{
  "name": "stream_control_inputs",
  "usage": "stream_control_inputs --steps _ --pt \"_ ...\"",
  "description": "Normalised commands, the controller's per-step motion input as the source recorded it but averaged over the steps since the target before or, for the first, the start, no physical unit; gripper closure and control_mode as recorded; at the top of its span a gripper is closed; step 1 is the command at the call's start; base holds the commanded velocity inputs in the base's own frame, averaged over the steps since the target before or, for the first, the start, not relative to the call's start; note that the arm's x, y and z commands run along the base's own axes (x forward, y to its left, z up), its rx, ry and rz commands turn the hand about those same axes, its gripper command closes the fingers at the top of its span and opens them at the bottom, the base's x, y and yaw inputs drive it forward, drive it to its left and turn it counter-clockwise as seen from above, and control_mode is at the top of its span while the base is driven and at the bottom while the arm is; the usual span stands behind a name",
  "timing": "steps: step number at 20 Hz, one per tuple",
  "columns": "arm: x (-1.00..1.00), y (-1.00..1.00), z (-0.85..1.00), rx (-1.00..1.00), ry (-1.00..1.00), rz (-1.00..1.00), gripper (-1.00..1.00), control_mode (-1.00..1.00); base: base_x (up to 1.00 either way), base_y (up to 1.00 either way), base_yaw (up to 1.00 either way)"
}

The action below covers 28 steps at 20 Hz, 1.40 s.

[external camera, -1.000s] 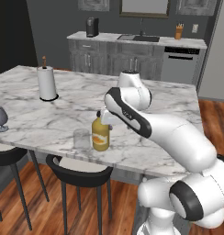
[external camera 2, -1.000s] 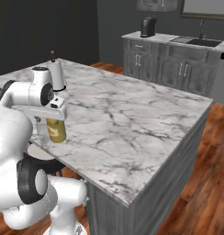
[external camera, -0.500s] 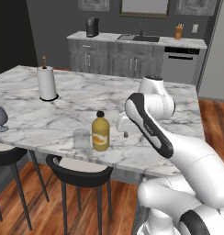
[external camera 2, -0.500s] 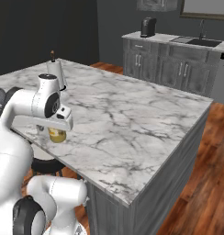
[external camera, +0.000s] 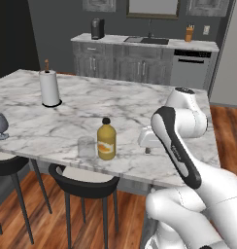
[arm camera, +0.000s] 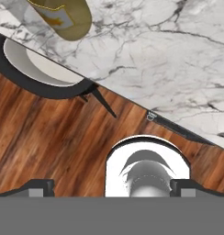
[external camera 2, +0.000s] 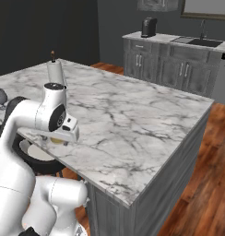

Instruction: There is a wine glass and glass cup on the dining counter. Place the wine bottle next to the wine glass and the juice bottle next to the glass cup.

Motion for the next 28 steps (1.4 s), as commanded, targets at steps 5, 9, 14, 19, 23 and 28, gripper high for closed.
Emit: stream_control_inputs --steps 5,9,14,19,23,28 --pt "-0.02 0.00 0.00 0.00 0.00 0.00 -1.00 -1.00 0.00 0.00 0.00" --pt "0.00 0.00 0.00 0.00 0.00 0.00 -1.00 -1.00 0.00 0.00 0.00" --pt "0.00 0.00 0.00 0.00 0.00 0.00 -1.00 -1.00 0.00 0.00 0.00" --pt "0.00 0.00 0.00 0.00 0.00 0.00 -1.00 1.00 0.00 0.00 0.00" --pt "0.00 0.00 0.00 0.00 0.00 0.00 -1.00 1.00 0.00 -0.04 0.00" --pt "0.00 0.00 0.00 0.00 0.00 0.00 -1.00 1.00 -0.23 -0.32 -0.02"
